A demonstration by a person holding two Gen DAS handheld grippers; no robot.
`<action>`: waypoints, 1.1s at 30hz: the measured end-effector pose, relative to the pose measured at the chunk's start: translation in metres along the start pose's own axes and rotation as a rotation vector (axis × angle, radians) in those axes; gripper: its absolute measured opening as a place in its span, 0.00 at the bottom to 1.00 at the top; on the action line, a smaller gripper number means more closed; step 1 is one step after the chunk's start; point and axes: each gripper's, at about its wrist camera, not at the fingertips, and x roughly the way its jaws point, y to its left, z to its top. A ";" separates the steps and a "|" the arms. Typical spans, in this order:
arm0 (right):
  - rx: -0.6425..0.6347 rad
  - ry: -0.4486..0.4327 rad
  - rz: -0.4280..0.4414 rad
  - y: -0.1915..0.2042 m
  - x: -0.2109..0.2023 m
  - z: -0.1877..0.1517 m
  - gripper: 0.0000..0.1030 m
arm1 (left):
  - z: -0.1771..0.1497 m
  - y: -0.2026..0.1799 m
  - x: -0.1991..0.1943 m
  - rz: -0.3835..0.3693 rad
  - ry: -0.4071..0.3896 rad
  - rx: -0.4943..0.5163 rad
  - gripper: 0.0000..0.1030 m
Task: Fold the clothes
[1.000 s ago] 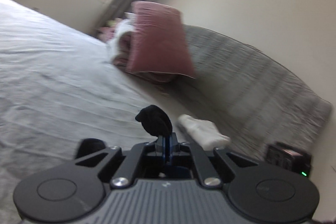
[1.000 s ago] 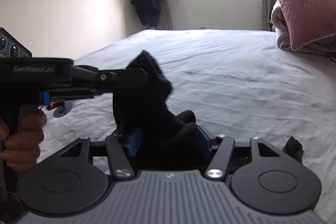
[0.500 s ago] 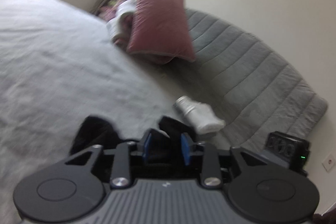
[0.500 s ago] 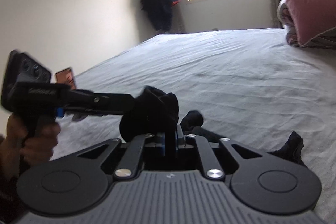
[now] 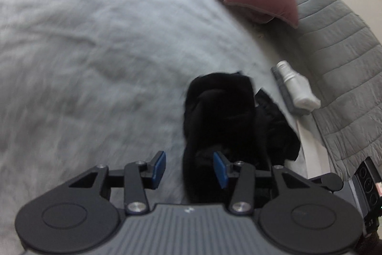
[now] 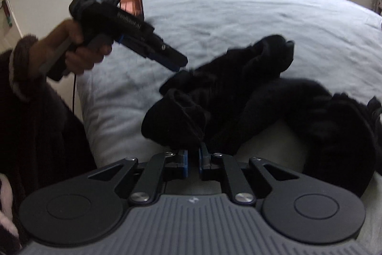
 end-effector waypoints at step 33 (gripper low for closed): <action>0.454 -0.241 -0.205 -0.080 0.049 0.074 0.09 | -0.024 0.021 0.017 -0.070 0.123 -0.259 0.05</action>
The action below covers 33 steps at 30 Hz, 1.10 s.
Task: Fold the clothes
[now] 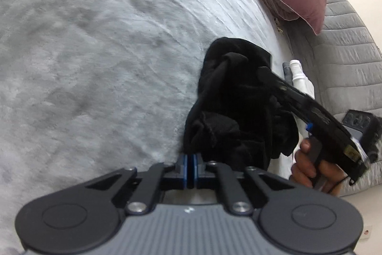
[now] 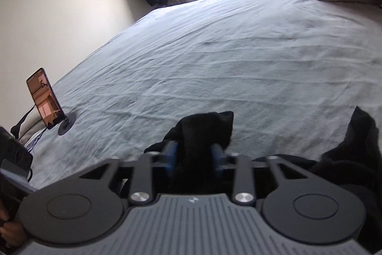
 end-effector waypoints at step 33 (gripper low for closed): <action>0.088 -0.106 -0.357 -0.038 -0.036 0.008 0.05 | 0.022 0.017 -0.081 0.157 -0.311 -0.005 0.39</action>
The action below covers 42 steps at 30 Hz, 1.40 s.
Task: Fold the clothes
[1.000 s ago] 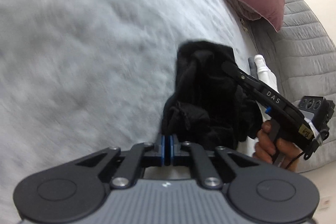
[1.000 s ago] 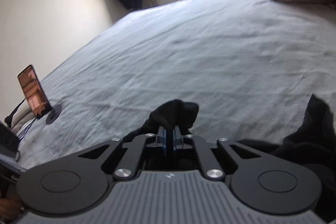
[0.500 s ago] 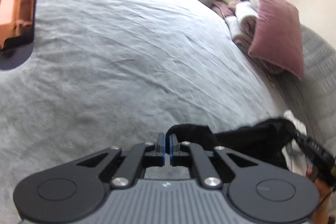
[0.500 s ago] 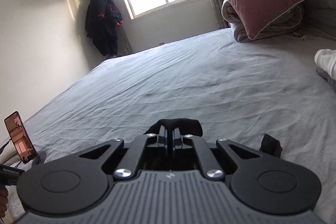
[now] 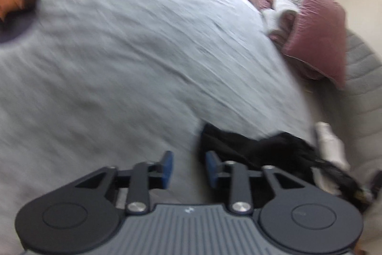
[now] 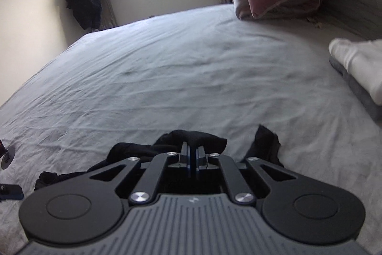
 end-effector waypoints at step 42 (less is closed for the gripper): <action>-0.183 0.145 -0.020 -0.006 -0.024 -0.030 0.13 | -0.008 0.033 -0.026 0.105 0.068 0.234 0.26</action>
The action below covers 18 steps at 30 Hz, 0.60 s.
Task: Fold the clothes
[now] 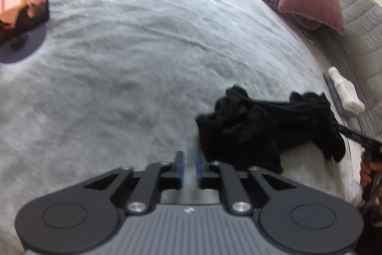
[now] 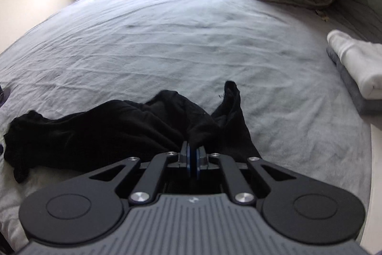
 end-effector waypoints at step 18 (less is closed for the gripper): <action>-0.019 -0.154 0.154 0.017 -0.004 0.030 0.41 | 0.025 -0.022 0.037 -0.074 0.001 -0.072 0.46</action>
